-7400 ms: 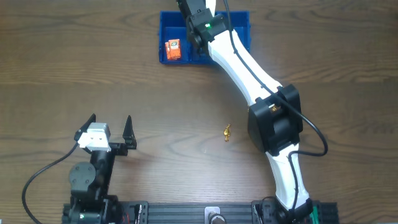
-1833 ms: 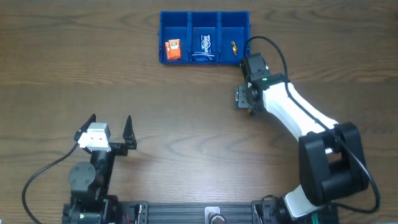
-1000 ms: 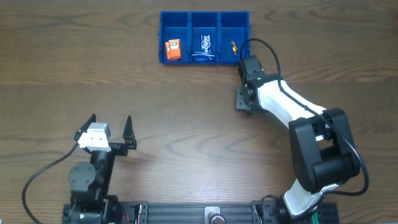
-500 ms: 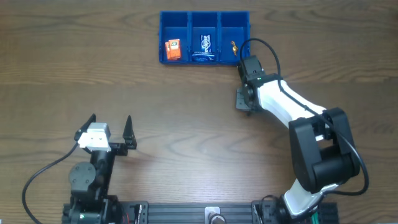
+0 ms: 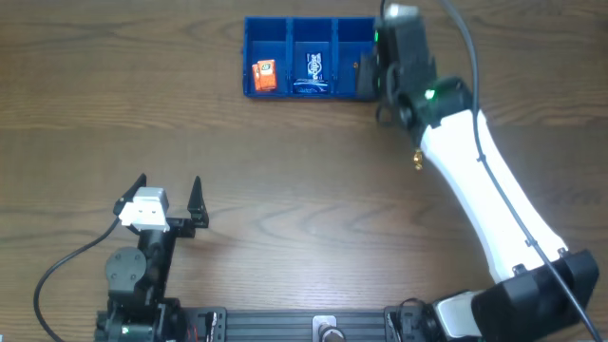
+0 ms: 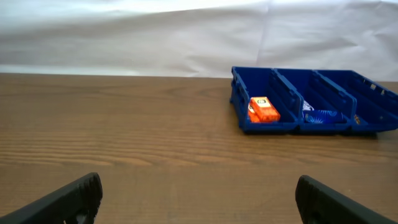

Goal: Sort Candies Into Trays

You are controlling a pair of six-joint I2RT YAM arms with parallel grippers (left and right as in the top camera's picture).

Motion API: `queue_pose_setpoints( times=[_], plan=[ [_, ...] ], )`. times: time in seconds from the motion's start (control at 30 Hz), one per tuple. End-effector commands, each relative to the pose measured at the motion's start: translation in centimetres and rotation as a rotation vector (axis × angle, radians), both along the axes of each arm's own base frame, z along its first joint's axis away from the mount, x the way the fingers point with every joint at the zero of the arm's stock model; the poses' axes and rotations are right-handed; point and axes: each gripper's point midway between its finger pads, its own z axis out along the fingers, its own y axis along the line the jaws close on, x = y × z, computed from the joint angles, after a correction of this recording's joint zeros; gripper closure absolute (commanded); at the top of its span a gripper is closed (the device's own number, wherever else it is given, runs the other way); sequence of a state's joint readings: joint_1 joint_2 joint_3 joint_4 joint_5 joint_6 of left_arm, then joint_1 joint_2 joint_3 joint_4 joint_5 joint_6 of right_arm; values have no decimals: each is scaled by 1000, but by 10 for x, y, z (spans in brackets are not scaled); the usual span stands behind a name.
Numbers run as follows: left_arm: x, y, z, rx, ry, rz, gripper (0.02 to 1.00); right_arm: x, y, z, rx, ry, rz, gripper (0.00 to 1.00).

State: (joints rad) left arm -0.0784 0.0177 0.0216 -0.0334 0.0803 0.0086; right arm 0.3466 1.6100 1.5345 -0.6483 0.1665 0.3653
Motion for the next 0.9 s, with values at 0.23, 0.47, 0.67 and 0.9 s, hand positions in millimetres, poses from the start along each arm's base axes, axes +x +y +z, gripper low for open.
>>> queue_pose_setpoints(
  times=[0.23,0.47,0.67,0.9],
  plan=[
    [-1,-1,-16,15,50,-12,20,87,14,-66,-99,90,-12,855],
    [-1,-1,-16,15,49,-12,20,92,8,-103,-122,156,-23,851],
    [-1,-1,-16,15,50,-12,20,94,9,-102,-119,150,-24,638],
    [-1,-1,-16,15,49,-12,20,88,3,-98,-145,164,-8,248]
  ],
)
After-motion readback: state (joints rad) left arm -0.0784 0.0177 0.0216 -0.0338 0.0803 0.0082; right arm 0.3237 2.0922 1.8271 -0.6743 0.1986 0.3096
